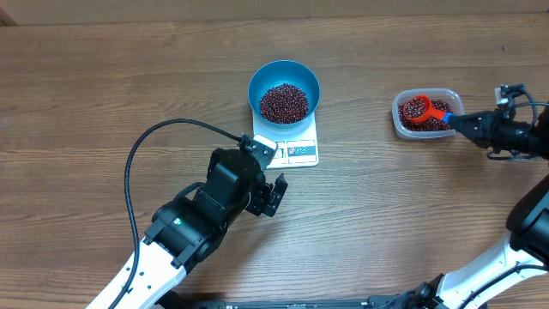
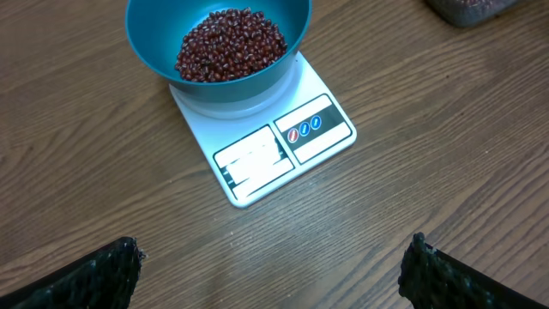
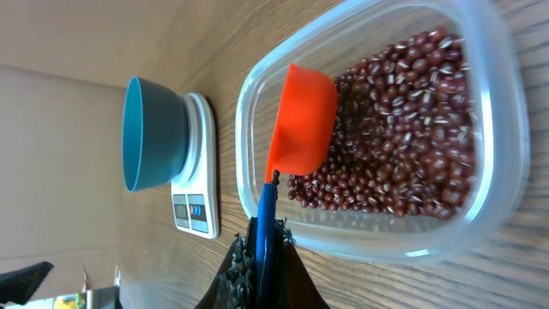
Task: Scoop item into bowl and weigh 150g on scale
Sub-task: 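Drag the scoop through the beans to fill it, then lift the filled scoop out and carry it left over the teal bowl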
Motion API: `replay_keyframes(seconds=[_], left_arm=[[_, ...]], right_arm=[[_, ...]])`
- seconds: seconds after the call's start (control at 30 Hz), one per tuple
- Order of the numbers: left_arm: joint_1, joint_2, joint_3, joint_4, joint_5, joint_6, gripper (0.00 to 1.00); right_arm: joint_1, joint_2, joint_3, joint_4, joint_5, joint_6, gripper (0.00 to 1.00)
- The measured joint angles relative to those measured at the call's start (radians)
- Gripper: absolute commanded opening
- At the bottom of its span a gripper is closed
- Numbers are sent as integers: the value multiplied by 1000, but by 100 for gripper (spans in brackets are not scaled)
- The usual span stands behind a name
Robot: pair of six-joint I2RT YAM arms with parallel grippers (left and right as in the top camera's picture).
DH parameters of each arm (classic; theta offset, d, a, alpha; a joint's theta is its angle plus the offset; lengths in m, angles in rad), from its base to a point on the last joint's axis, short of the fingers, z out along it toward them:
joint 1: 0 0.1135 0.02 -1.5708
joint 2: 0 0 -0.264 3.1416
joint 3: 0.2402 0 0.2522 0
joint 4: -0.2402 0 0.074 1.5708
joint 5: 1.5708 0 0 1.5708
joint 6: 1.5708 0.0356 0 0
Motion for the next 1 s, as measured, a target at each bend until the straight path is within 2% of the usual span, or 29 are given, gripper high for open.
replay_keyframes(seconds=[0.3, 1.0], left_arm=[[0, 0, 0, 0, 0, 0, 100], [0, 0, 0, 0, 0, 0, 100]], right_arm=[[-52, 0, 0, -28, -43, 0, 4], [-51, 0, 0, -109, -159, -60, 4]])
